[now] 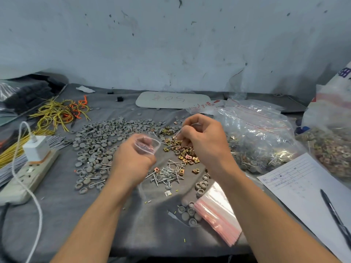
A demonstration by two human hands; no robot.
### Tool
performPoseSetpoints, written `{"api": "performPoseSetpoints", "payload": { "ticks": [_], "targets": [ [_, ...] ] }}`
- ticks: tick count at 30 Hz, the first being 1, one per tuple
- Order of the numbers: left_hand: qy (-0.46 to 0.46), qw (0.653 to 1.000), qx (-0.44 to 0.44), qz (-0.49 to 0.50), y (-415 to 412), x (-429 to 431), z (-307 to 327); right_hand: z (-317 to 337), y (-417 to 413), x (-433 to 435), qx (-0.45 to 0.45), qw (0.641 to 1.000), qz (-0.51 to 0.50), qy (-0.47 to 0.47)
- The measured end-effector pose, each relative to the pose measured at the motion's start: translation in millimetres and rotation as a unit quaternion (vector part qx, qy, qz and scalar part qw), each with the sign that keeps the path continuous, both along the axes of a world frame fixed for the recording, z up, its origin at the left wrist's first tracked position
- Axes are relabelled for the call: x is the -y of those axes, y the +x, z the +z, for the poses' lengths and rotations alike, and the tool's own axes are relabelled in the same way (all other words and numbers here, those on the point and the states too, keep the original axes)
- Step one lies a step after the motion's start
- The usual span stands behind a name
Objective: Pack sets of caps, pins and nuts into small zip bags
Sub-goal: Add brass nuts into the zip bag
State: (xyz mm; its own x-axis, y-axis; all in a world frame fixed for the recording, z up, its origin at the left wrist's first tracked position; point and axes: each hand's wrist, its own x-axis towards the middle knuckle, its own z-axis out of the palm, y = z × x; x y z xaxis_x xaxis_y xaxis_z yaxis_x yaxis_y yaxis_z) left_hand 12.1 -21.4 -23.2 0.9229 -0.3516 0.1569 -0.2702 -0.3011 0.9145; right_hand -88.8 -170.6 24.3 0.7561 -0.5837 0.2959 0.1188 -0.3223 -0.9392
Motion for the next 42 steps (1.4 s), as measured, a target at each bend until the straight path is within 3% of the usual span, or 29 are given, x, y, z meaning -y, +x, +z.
{"api": "performPoseSetpoints", "payload": {
  "ticks": [3, 7, 13, 16, 18, 20, 22, 27, 33, 35, 38, 40, 42],
  "targets": [
    [0.081, 0.994, 0.074, -0.019, -10.2, 8.0, -0.7, 1.5, 4.7, -9.5, -0.011, 0.999, 0.038, -0.011],
    [0.132, 0.988, 0.080, -0.021, -13.7, 16.9, 3.6, -7.8, 15.9, -18.0, -0.088, 0.990, 0.025, -0.104],
    [-0.026, 0.997, -0.035, -0.060, -9.8, 6.4, 5.6, -6.5, 23.0, -9.0, -0.091, 0.993, -0.035, -0.065],
    [-0.093, 0.991, -0.077, -0.051, -3.3, 1.0, 4.7, -7.1, 22.8, 0.3, -0.114, 0.982, -0.093, -0.118],
    [-0.126, 0.987, -0.093, -0.029, 0.5, -3.3, 4.7, -12.6, 24.3, 2.7, -0.207, 0.947, -0.093, -0.226],
    [-0.133, 0.986, -0.094, -0.015, 3.4, -6.6, 4.3, -22.9, 27.7, 0.9, -0.317, 0.867, -0.084, -0.374],
    [-0.136, 0.986, -0.094, -0.011, 4.5, -8.5, 4.1, -33.1, 30.2, -2.5, -0.388, 0.806, -0.058, -0.443],
    [-0.122, 0.989, -0.087, -0.011, 6.5, -10.9, 3.2, -42.3, 30.9, -7.8, -0.453, 0.771, 0.013, -0.447],
    [-0.102, 0.991, -0.083, -0.019, 7.5, -10.1, 3.6, -34.2, 24.7, -1.7, -0.413, 0.795, -0.020, -0.444],
    [-0.089, 0.993, -0.078, -0.019, 6.6, -9.4, 3.1, -27.8, 22.7, 1.0, -0.343, 0.846, -0.063, -0.402],
    [-0.058, 0.997, -0.049, -0.007, -0.2, -4.8, 3.7, -16.6, 16.9, 0.5, -0.178, 0.956, -0.074, -0.219],
    [-0.027, 0.999, -0.031, -0.011, -6.8, 0.4, 5.2, -9.9, 14.6, -1.4, -0.085, 0.984, -0.066, -0.145],
    [0.008, 0.999, -0.018, -0.026, -12.6, 5.7, 6.4, -5.5, 14.3, -5.2, -0.049, 0.991, -0.048, -0.119]
  ]
}}
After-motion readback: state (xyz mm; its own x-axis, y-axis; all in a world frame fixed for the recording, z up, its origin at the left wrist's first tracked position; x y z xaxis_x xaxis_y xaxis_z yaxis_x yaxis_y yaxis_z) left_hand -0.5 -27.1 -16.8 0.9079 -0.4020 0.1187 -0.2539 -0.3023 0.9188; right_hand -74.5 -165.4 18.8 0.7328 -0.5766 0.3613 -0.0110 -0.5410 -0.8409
